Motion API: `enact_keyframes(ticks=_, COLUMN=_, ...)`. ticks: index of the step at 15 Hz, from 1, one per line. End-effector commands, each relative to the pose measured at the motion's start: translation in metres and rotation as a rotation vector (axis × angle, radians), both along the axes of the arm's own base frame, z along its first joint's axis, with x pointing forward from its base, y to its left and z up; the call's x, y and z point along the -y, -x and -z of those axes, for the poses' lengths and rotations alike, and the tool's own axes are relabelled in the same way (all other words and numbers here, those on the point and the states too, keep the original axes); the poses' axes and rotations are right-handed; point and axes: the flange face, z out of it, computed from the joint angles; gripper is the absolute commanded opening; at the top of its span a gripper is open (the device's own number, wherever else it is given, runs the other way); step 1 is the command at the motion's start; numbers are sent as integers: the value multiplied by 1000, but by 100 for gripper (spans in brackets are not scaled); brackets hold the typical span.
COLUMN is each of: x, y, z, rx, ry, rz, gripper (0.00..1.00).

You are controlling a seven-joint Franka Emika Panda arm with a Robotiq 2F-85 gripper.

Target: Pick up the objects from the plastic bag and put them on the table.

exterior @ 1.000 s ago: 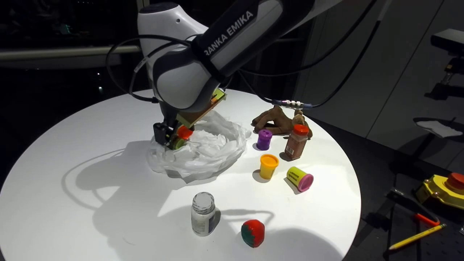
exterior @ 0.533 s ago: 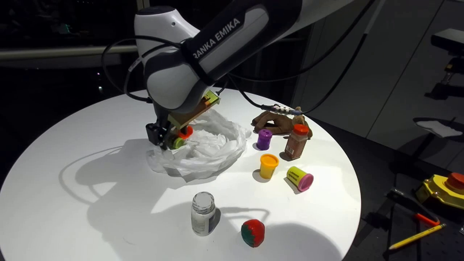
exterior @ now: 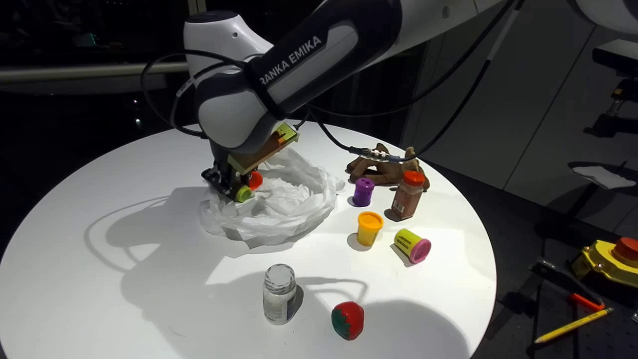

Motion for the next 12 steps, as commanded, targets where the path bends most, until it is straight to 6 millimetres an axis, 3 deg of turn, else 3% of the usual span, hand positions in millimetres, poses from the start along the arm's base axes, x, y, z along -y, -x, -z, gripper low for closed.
enact_keyframes(ticks=1, x=5, y=-10, z=-23, rx=28, ry=-16, rz=35, gripper=18)
enact_keyframes(ticks=6, x=21, y=4, z=-59, rx=35, ry=-11, rz=99, gripper=18)
enact_keyframes(ticks=9, x=27, y=28, z=-76, rx=6, ry=-17, rz=130, gripper=18)
enact_keyframes(ticks=12, x=18, y=58, z=-83, rx=-45, ry=-37, rz=102, gripper=18)
